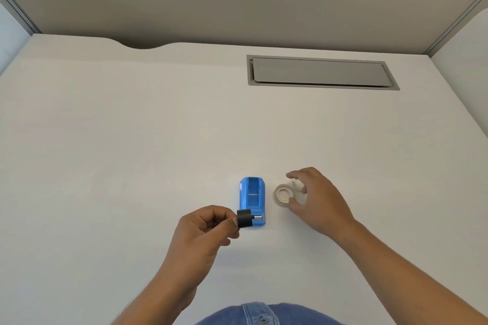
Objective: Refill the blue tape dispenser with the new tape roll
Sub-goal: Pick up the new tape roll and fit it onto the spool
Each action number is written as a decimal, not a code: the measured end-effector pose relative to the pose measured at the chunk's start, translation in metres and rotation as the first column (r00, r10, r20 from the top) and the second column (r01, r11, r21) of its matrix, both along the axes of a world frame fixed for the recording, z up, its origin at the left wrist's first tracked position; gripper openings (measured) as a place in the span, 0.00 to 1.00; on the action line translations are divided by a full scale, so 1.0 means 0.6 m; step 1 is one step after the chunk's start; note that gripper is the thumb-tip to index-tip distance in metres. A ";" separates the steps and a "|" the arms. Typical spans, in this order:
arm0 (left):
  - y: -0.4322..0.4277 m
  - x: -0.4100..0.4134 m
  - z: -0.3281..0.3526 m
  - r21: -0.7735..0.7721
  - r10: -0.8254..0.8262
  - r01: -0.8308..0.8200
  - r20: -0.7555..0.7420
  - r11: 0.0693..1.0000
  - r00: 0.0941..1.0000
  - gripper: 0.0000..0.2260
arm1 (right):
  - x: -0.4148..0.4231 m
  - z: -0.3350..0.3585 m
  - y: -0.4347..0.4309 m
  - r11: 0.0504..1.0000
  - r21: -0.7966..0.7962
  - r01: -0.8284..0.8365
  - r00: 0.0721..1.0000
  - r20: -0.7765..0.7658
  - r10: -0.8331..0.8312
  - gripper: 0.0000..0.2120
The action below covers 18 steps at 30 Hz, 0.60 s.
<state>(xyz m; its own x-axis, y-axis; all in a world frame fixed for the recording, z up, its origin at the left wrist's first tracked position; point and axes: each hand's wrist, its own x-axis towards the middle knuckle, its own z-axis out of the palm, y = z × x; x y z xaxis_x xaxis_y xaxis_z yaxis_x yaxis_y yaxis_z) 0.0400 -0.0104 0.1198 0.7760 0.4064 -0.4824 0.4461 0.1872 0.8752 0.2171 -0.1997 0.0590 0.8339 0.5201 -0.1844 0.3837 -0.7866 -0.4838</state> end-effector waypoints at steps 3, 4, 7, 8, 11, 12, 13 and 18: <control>-0.003 0.001 0.004 -0.003 -0.001 0.001 0.017 1.000 1.000 0.09 | -0.010 -0.004 0.011 0.998 -0.054 -0.042 0.999 0.016 0.043 0.25; -0.004 0.000 0.006 -0.004 0.000 0.000 0.021 1.000 1.000 0.09 | -0.011 -0.005 0.014 0.995 -0.081 -0.055 0.998 0.030 0.058 0.26; -0.005 -0.002 0.012 -0.005 0.004 -0.004 0.036 1.000 0.999 0.09 | -0.013 -0.010 0.021 0.987 -0.138 -0.078 0.994 0.060 0.087 0.26; -0.005 -0.004 0.016 -0.003 0.007 -0.006 0.039 1.000 0.999 0.09 | -0.014 -0.011 0.022 0.985 -0.148 -0.084 0.993 0.071 0.096 0.25; -0.010 -0.014 0.026 0.000 0.009 -0.009 0.053 1.000 0.999 0.08 | -0.016 -0.012 0.025 0.976 -0.183 -0.121 0.986 0.094 0.140 0.22; -0.012 -0.018 0.029 0.000 0.009 -0.009 0.060 1.000 0.998 0.07 | -0.018 -0.011 0.025 0.972 -0.191 -0.135 0.982 0.103 0.157 0.22; -0.014 -0.022 0.033 -0.006 0.012 -0.011 0.071 1.000 0.997 0.06 | -0.019 -0.009 0.025 0.970 -0.194 -0.145 0.979 0.115 0.169 0.22; -0.022 -0.043 0.050 -0.020 0.031 -0.029 0.121 0.999 0.992 0.06 | -0.039 0.028 0.018 0.996 -0.007 -0.084 0.986 0.142 0.084 0.19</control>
<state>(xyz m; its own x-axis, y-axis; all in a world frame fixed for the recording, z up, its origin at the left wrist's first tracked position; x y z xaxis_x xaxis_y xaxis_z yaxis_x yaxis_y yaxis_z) 0.0140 -0.0238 0.1495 0.8170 0.4221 -0.3928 0.3305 0.2155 0.9189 0.1937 -0.1888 0.0757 0.8051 0.5893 -0.0673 0.5132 -0.7489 -0.4192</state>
